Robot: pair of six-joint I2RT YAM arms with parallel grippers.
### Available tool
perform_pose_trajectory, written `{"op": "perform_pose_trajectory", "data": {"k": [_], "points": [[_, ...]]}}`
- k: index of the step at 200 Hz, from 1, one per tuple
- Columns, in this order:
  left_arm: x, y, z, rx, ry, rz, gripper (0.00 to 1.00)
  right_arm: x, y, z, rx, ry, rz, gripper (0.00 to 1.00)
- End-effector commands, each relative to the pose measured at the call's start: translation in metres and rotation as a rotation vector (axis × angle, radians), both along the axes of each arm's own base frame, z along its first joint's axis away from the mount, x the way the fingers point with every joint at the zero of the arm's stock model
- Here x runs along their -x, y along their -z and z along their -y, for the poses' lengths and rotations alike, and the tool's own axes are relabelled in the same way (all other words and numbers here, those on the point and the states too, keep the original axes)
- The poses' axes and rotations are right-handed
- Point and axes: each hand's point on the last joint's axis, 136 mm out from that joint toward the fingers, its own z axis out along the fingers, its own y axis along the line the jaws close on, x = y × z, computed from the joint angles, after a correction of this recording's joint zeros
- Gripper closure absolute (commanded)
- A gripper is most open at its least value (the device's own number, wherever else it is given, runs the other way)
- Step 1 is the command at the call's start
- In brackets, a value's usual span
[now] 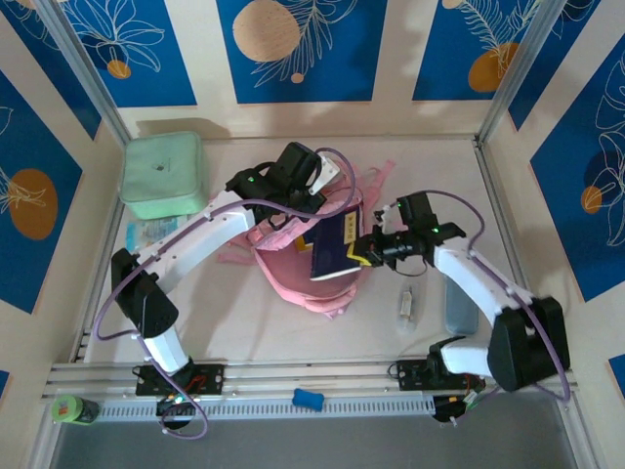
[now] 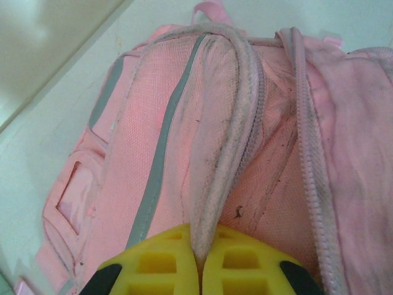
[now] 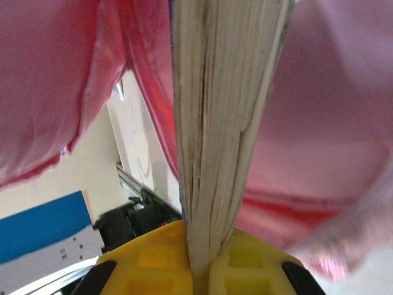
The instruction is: Pack the student bag
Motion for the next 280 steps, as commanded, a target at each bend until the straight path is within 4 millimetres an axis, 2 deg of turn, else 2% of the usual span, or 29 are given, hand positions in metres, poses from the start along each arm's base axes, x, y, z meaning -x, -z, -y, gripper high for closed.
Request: {"op": "perform_pose_trajectory", "data": {"k": [1,25,48,73,94,112,131,138,150,164,190,219,240,257,280], "points": [[0.009,-0.067,0.006,0.187,0.012,0.095,1.0,-0.048,-0.013,-0.023,-0.086,0.017,0.1,1.0],[0.009,-0.065,0.006,0.203,0.002,0.087,1.0,-0.078,0.01,-0.026,-0.028,0.059,0.101,0.97],[0.008,-0.06,0.006,0.203,-0.006,0.078,1.0,-0.097,0.023,-0.019,-0.008,0.095,0.088,0.81],[0.009,-0.059,0.006,0.207,-0.01,0.072,1.0,-0.081,0.03,-0.005,0.069,0.106,0.073,0.57],[0.009,-0.058,0.006,0.209,-0.011,0.074,1.0,-0.057,0.036,0.013,0.184,0.125,0.067,0.51],[0.01,-0.058,0.009,0.222,-0.006,0.062,1.0,-0.032,0.044,0.019,0.228,0.154,0.051,0.53],[0.01,-0.054,0.01,0.224,-0.007,0.051,1.0,-0.011,0.051,-0.001,0.209,0.13,0.049,0.63],[0.01,-0.054,0.009,0.223,-0.01,0.051,1.0,-0.008,0.055,-0.01,0.202,0.12,0.052,0.71],[0.01,-0.051,0.01,0.226,-0.016,0.042,1.0,-0.01,0.057,-0.025,0.171,0.111,0.075,0.81],[0.012,-0.05,0.013,0.235,-0.01,0.028,1.0,-0.02,0.059,-0.039,0.163,0.107,0.102,0.86],[0.011,-0.047,0.011,0.255,-0.043,0.016,1.0,-0.049,0.068,-0.039,0.223,0.19,0.134,1.0],[0.016,-0.041,0.013,0.272,-0.047,-0.012,1.0,-0.084,0.059,-0.025,0.176,0.353,0.253,1.0],[0.02,-0.038,0.013,0.285,-0.06,-0.038,1.0,-0.098,0.054,-0.015,0.182,0.36,0.237,1.0],[0.022,-0.035,0.014,0.301,-0.071,-0.048,1.0,-0.09,0.045,-0.021,0.135,0.295,0.269,1.0],[0.019,-0.021,0.016,0.302,-0.091,-0.062,1.0,-0.063,0.033,-0.017,0.136,0.233,0.343,0.97]]}}
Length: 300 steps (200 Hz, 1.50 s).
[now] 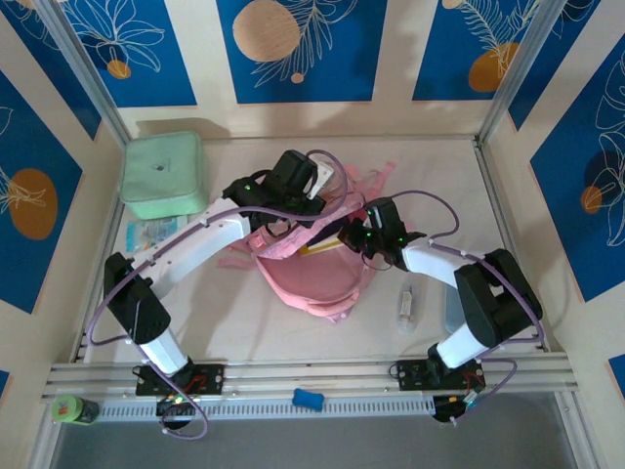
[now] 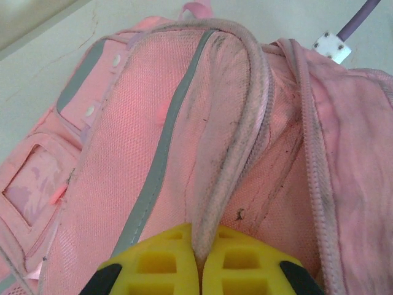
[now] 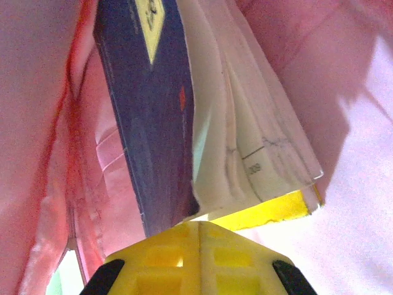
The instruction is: Pack the student bag
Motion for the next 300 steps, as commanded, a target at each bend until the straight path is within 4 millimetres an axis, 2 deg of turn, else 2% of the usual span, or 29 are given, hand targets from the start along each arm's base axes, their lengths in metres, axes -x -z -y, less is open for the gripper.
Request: {"op": "perform_pose_trajectory", "data": {"k": [1,21,42,73,89,105,117,132,153,169,190,204,225,273,300], "points": [[0.003,-0.034,0.012,0.143,-0.018,0.051,1.0,0.021,-0.028,-0.003,-0.016,-0.088,0.116,0.96],[0.002,-0.021,0.014,0.157,-0.068,0.002,1.0,0.047,-0.03,0.017,-0.015,-0.094,0.082,0.94],[0.011,-0.007,0.035,0.222,-0.058,-0.049,1.0,0.073,-0.032,0.041,0.044,-0.074,0.047,0.91],[0.03,0.04,0.057,0.182,-0.042,-0.115,1.0,0.107,-0.034,0.074,0.144,-0.032,-0.014,0.9],[0.038,0.062,0.059,0.194,-0.053,-0.164,1.0,0.118,-0.036,0.078,0.14,-0.053,0.01,0.85],[0.047,0.067,0.058,0.238,-0.058,-0.206,0.66,0.129,-0.036,0.071,0.103,-0.11,0.013,0.84],[0.054,0.061,0.052,0.283,-0.065,-0.209,0.5,0.136,-0.038,0.065,0.08,-0.15,-0.002,0.83],[0.062,0.05,0.037,0.343,-0.082,-0.185,0.4,0.144,-0.04,0.059,0.089,-0.201,-0.017,0.82],[0.065,0.05,-0.004,0.357,-0.192,-0.161,0.28,0.153,-0.039,0.05,0.126,-0.252,-0.043,0.8],[0.064,0.064,-0.045,0.349,-0.331,-0.191,0.22,0.159,-0.036,0.038,0.125,-0.29,-0.073,0.79],[0.065,0.086,-0.091,0.387,-0.498,-0.234,0.19,0.167,-0.03,0.018,0.133,-0.355,-0.097,0.78],[0.066,0.101,-0.115,0.444,-0.587,-0.268,0.17,0.17,-0.024,0.007,0.154,-0.384,-0.109,0.78],[0.066,0.122,-0.14,0.506,-0.684,-0.331,0.15,0.172,-0.017,-0.008,0.173,-0.426,-0.129,0.78],[0.063,0.149,-0.155,0.545,-0.793,-0.379,0.13,0.164,0.002,-0.021,0.226,-0.441,-0.155,0.78],[0.062,0.166,-0.157,0.59,-0.85,-0.415,0.14,0.159,0.011,-0.02,0.258,-0.424,-0.169,0.78]]}}
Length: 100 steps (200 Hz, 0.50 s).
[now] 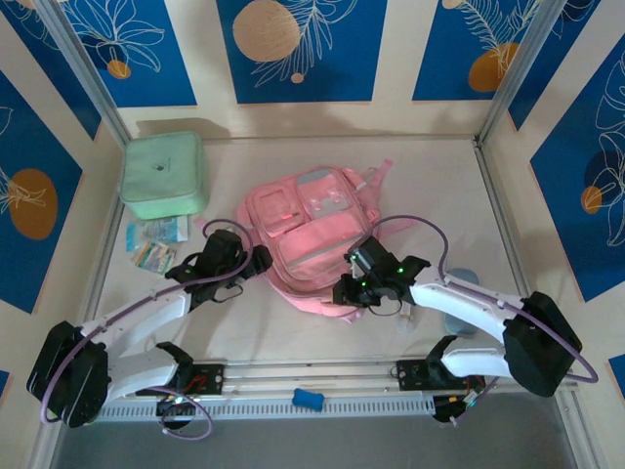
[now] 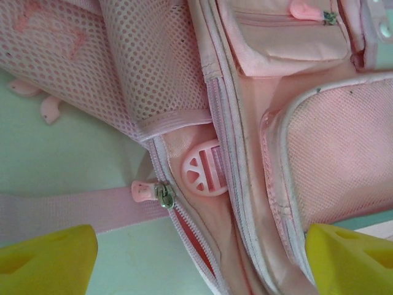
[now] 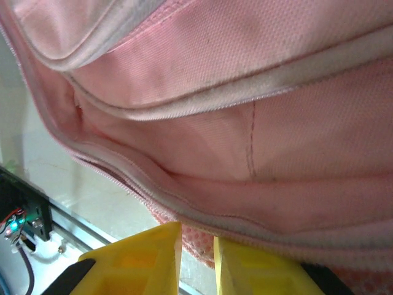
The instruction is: Pack the student bag
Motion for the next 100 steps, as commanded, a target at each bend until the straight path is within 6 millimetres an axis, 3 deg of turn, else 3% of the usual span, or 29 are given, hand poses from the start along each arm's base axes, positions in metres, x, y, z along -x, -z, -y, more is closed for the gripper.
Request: {"op": "perform_pose_trajectory", "data": {"k": [1,28,73,86,100], "points": [[-0.004,0.012,-0.001,0.076,-0.075,-0.033,0.14,-0.011,-0.004,-0.005,0.004,0.022,0.026,0.78],[-0.01,0.02,0.006,0.11,-0.096,-0.053,0.18,-0.011,0.003,-0.004,0.016,0.027,0.022,0.78],[-0.042,0.027,-0.008,0.037,-0.134,-0.056,0.18,-0.011,0.011,0.005,0.043,0.052,0.013,0.78],[-0.046,0.036,-0.013,0.053,-0.184,-0.089,0.2,-0.013,0.012,0.006,0.048,0.055,0.018,0.78],[-0.057,0.035,-0.004,0.107,-0.168,-0.05,0.27,-0.014,0.014,0.007,0.055,0.063,0.017,0.78]]}}
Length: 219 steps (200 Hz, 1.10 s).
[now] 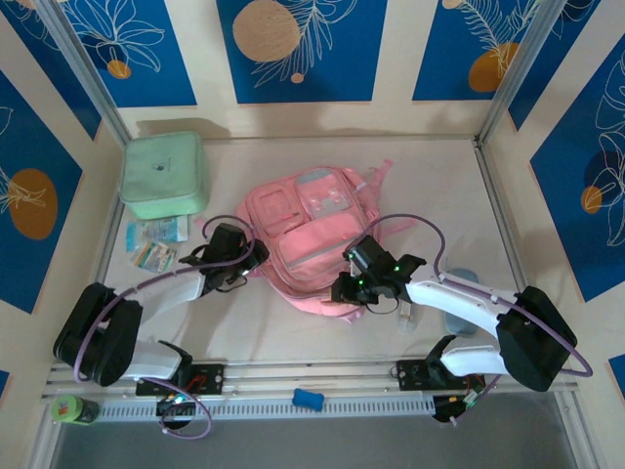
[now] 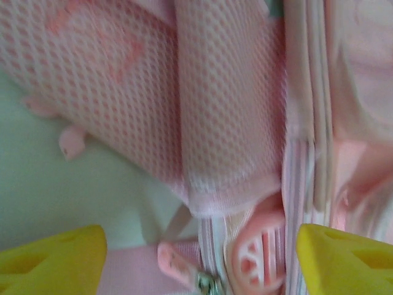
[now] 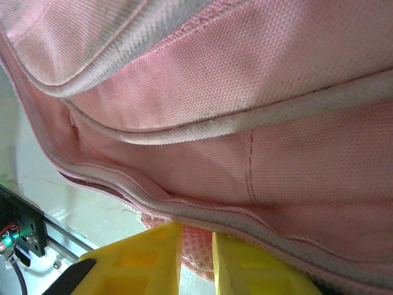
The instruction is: Pack the student bag
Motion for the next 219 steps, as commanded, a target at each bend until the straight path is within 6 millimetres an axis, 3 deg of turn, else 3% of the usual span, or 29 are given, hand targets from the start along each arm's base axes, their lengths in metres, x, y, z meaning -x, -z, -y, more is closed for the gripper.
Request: {"op": "perform_pose_trajectory", "data": {"k": [1,25,64,100,132,154,182,219], "points": [[-0.021,-0.007,0.008,0.07,-0.015,0.057,0.27,-0.005,0.011,0.008,0.042,0.04,0.003,0.78],[-0.028,0.002,0.019,0.111,-0.006,0.04,0.4,-0.009,0.012,0.009,0.034,0.048,0.0,0.78],[-0.021,0.008,0.038,0.213,0.037,0.058,0.84,-0.024,0.01,0.019,0.027,0.076,0.011,0.78],[0.005,0.007,0.051,0.211,0.073,0.054,1.0,-0.05,0.01,0.039,0.021,0.116,0.009,0.77],[0.03,0.003,0.069,0.181,0.104,0.053,1.0,-0.086,0.001,0.066,0.006,0.173,0.05,0.74],[0.036,-0.004,0.08,0.187,0.113,0.072,1.0,-0.1,-0.009,0.079,0.004,0.189,0.064,0.72],[0.031,-0.015,0.089,0.211,0.122,0.084,1.0,-0.087,-0.03,0.086,0.102,0.16,0.105,0.61],[0.031,-0.032,0.097,0.236,0.12,0.109,1.0,-0.044,-0.045,0.087,0.234,0.12,0.164,0.52]]}}
